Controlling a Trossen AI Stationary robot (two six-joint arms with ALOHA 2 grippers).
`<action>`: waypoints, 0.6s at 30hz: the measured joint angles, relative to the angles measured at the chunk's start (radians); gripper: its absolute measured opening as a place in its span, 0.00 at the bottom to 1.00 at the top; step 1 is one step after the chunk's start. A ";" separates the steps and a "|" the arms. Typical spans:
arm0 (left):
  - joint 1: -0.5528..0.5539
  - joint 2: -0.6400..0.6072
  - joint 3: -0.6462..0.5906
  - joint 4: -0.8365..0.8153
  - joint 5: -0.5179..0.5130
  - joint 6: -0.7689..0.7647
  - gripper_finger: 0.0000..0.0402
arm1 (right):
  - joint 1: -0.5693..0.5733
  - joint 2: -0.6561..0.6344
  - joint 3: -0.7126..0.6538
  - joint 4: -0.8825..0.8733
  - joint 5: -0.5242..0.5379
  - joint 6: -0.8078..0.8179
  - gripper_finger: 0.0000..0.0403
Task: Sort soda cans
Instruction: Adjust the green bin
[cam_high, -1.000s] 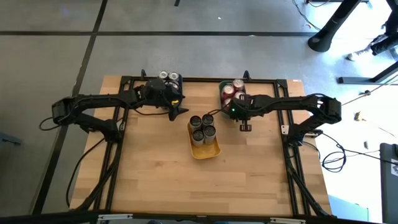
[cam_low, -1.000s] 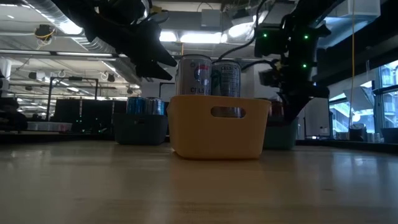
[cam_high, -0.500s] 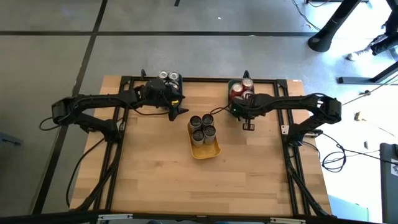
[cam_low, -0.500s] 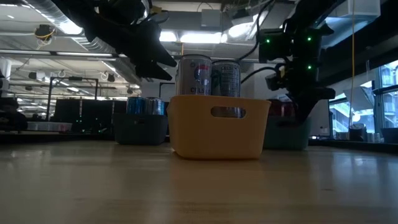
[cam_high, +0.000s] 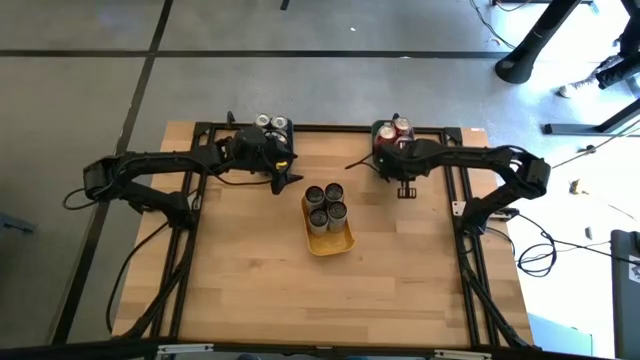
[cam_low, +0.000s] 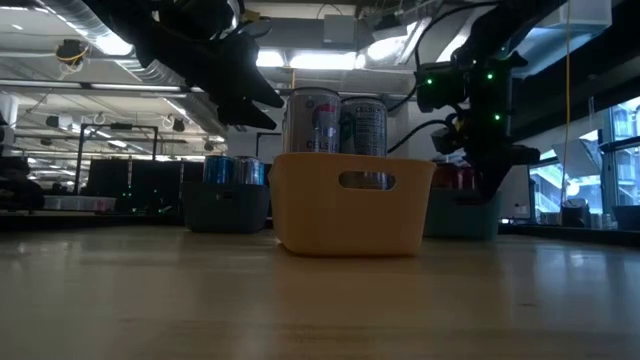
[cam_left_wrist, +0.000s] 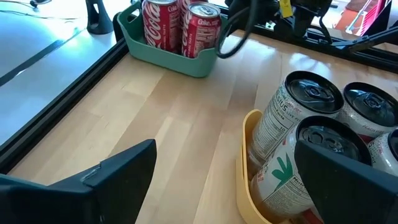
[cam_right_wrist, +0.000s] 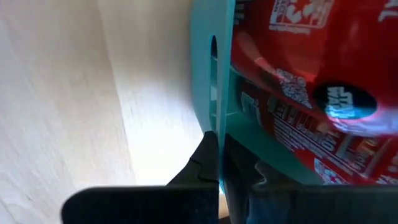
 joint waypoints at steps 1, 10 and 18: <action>0.000 0.000 0.000 0.000 0.000 0.000 0.92 | -0.006 0.000 0.001 0.000 -0.003 -0.014 0.01; 0.000 0.000 0.000 0.001 0.000 0.000 0.92 | -0.019 0.003 0.012 -0.030 -0.004 -0.009 0.11; 0.000 0.000 0.000 0.005 0.000 0.001 0.92 | -0.007 -0.006 0.150 -0.165 -0.029 0.107 0.37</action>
